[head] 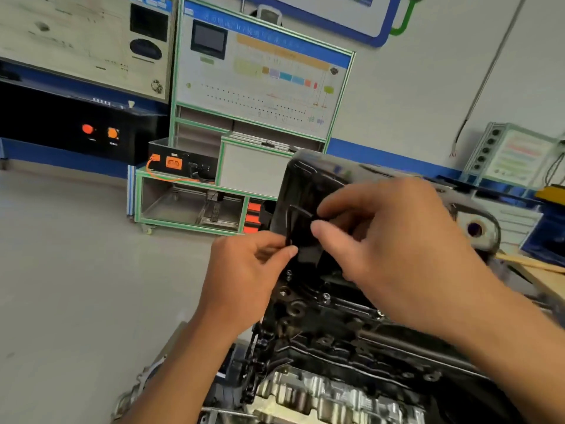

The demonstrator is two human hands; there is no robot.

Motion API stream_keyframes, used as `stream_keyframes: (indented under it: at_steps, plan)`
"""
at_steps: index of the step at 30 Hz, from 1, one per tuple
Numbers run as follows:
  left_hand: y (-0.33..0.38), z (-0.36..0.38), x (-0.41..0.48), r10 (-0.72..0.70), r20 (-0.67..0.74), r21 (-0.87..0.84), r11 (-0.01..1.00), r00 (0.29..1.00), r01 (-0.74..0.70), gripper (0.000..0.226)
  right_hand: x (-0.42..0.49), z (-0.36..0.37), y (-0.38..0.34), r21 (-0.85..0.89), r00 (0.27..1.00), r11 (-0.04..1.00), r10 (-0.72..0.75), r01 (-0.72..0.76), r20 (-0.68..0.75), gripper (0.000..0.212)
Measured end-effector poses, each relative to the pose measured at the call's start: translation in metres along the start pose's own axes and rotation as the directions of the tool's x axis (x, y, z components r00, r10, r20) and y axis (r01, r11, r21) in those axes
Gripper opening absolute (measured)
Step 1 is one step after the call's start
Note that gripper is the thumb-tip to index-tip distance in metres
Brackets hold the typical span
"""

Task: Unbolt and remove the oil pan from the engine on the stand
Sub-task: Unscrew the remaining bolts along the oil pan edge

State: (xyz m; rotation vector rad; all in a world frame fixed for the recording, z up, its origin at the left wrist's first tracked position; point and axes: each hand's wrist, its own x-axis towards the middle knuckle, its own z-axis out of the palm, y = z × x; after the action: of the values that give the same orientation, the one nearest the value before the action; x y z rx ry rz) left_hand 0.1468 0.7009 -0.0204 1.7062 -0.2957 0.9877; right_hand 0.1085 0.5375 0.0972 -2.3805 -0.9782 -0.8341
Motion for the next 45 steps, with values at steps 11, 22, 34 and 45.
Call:
stream_keyframes:
  at_steps: [11,22,34,45]
  plan:
    - [0.001,-0.005,-0.01,0.053,0.069,-0.022,0.998,0.996,-0.052,0.025,-0.04,0.083,0.014,0.443,0.908,0.886,0.293,-0.139,-0.3,0.011]
    - [0.01,0.003,-0.008,-0.004,0.075,-0.04,0.999,0.997,0.007,0.024,-0.048,0.082,0.019,0.507,0.921,0.85,0.302,-0.143,-0.247,0.031]
    - [0.011,0.001,0.0,-0.05,0.148,0.063,0.997,0.988,0.041,0.015,-0.039,0.094,0.024,0.652,0.906,0.754,0.325,-0.075,-0.272,0.03]
    - [0.016,0.004,-0.009,0.068,0.095,0.143,0.986,0.993,-0.081,0.023,-0.022,0.108,0.015,0.642,0.806,0.766,0.4,-0.032,-0.437,0.027]
